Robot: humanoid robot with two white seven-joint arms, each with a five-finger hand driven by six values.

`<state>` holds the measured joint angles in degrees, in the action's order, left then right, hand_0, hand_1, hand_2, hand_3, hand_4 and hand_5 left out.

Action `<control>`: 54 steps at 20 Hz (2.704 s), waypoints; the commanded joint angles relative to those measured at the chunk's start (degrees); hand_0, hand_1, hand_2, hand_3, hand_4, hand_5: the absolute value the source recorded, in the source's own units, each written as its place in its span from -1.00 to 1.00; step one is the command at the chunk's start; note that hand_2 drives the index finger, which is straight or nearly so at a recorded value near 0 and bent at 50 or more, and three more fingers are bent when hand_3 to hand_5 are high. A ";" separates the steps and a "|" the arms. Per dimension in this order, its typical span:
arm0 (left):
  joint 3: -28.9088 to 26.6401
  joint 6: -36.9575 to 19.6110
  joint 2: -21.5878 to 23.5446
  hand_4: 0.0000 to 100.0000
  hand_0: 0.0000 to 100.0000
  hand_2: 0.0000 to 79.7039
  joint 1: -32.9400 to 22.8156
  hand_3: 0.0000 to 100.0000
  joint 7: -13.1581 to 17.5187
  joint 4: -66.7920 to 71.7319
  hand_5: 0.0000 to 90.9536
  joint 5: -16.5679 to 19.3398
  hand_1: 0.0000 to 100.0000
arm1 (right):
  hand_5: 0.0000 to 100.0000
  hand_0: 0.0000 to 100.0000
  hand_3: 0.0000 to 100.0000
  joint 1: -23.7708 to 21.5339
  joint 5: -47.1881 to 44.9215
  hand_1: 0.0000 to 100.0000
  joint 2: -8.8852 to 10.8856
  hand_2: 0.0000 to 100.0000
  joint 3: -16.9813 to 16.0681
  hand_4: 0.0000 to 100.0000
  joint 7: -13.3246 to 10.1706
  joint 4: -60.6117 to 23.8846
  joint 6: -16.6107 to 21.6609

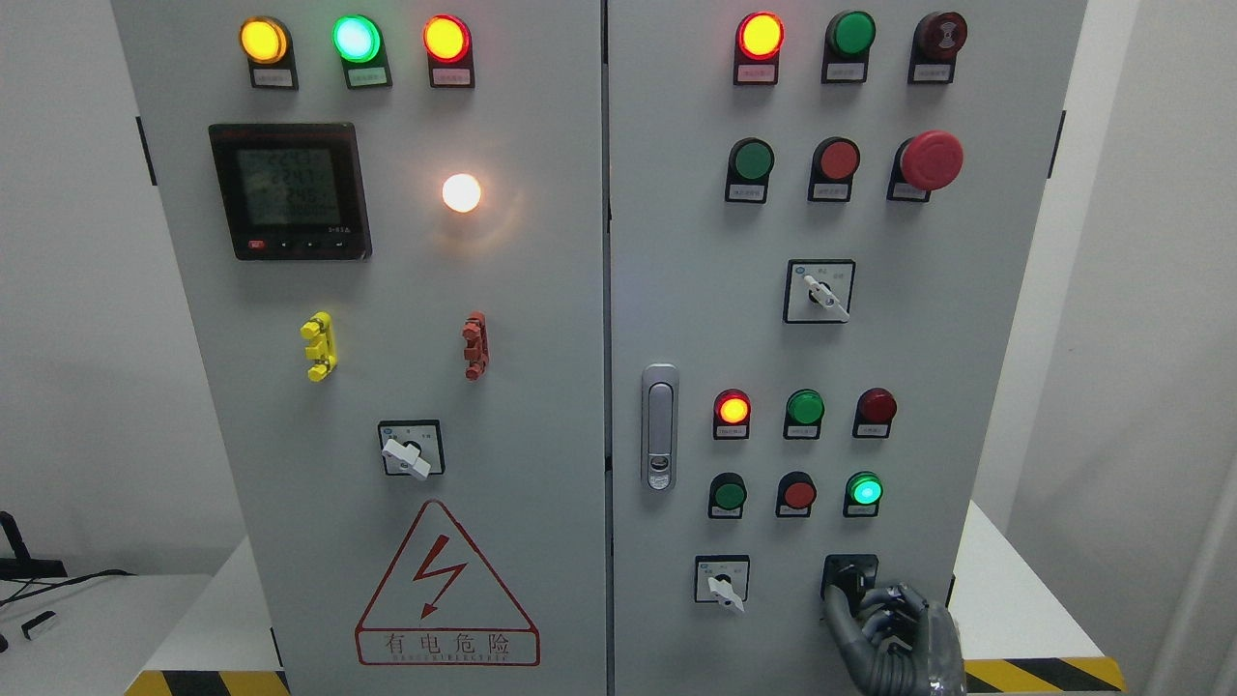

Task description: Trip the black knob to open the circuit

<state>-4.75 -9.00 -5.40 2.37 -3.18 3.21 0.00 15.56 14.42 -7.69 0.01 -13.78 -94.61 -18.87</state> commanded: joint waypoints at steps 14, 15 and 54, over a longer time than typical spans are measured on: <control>0.00 0.03 0.04 -1.00 -0.76 -1.00 0.00 -1.00 0.01 0.05 -1.00 1.76 -0.22 | 0.92 -0.35 0.74 0.17 0.52 0.44 0.05 0.20 -0.01 0.74 0.24 0.04 -0.11; 0.00 0.03 0.04 -1.00 -0.76 -1.00 0.00 -1.00 0.01 0.05 -1.00 1.76 -0.22 | 0.92 -0.35 0.74 0.17 0.52 0.44 0.05 0.20 -0.01 0.74 0.16 0.04 -0.03; 0.00 0.03 -0.05 -1.00 -0.76 -1.00 0.00 -1.00 0.01 -0.04 -1.00 1.76 -0.22 | 0.91 -0.30 0.71 -0.10 2.54 0.52 0.14 0.16 -0.71 0.72 0.25 0.21 0.15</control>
<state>-4.74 -8.99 -5.39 2.37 -3.18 3.19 0.00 15.53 16.77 -7.58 0.00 -13.53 -94.46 -18.65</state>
